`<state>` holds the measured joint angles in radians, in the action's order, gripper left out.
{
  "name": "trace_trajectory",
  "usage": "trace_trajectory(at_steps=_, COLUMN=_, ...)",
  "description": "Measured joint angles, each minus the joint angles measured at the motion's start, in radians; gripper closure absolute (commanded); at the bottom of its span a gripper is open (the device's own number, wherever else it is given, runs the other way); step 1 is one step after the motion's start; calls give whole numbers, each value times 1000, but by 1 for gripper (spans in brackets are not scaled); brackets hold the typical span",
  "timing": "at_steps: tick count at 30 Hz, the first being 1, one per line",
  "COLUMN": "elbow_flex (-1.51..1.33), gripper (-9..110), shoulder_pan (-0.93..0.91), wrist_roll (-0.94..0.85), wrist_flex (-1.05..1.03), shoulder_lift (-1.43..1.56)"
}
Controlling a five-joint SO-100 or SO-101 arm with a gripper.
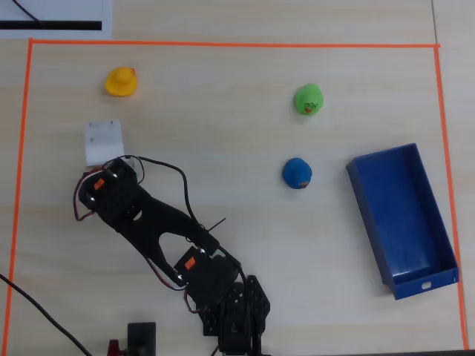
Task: Grasp red duck and put it into box.
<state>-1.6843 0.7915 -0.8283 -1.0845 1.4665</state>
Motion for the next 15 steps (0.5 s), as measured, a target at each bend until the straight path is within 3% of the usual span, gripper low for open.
trace_trajectory(at_steps=15, elbow_flex=330, gripper=72, shoulder_pan=48, wrist_roll=38, wrist_flex=-51, shoulder_lift=-345)
